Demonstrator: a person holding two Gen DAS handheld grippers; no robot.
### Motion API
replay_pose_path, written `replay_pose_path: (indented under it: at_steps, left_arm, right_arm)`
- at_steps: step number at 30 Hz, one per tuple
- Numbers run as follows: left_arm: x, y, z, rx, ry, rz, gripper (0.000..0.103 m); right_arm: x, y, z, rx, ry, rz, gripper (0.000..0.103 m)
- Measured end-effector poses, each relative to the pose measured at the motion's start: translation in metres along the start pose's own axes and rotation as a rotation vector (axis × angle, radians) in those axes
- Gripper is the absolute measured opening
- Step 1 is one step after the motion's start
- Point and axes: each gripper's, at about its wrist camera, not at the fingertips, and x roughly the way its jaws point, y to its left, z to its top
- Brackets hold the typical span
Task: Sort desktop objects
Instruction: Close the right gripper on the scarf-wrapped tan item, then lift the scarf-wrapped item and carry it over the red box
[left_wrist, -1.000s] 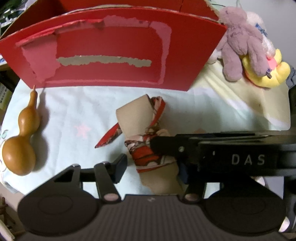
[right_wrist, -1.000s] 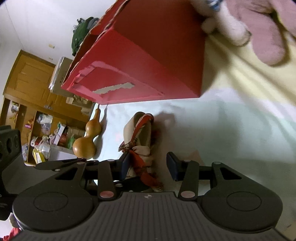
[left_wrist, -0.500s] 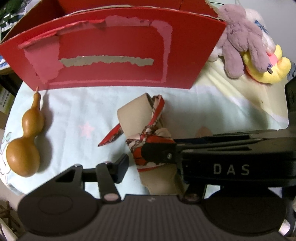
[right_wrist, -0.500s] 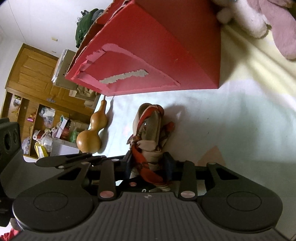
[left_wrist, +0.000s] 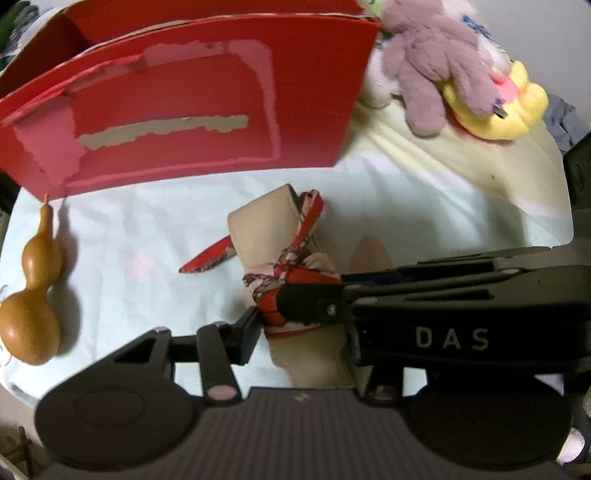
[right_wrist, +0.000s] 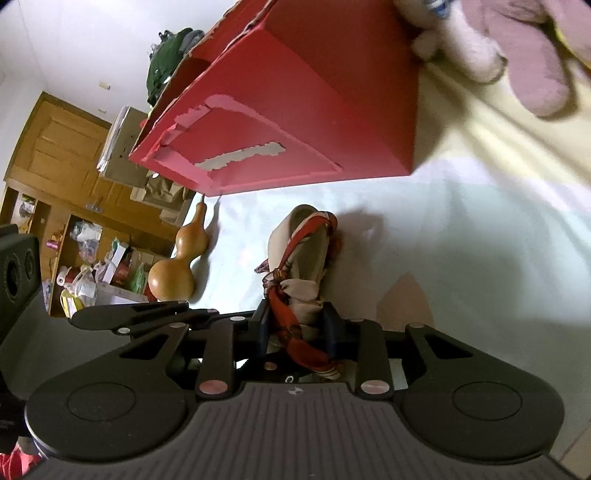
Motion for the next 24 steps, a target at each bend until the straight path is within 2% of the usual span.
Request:
replay_pose_path:
  at_steps: [7, 14, 18, 24]
  left_arm:
    - [-0.001, -0.017, -0.001, 0.055, 0.007, -0.038, 0.047]
    - [0.001, -0.033, 0.000, 0.115, 0.012, -0.040, 0.047]
    - [-0.002, -0.045, 0.002, 0.176, -0.003, -0.038, 0.047]
    - [-0.018, -0.063, 0.015, 0.290, -0.047, -0.084, 0.047]
  right_arm:
    - [-0.012, -0.010, -0.006, 0.040, -0.025, -0.004, 0.031]
    - [-0.023, -0.019, -0.014, 0.084, -0.055, -0.009, 0.031]
    - [-0.032, -0.022, -0.017, 0.100, -0.089, -0.010, 0.031]
    - [-0.058, -0.025, -0.020, 0.147, -0.171, -0.028, 0.031]
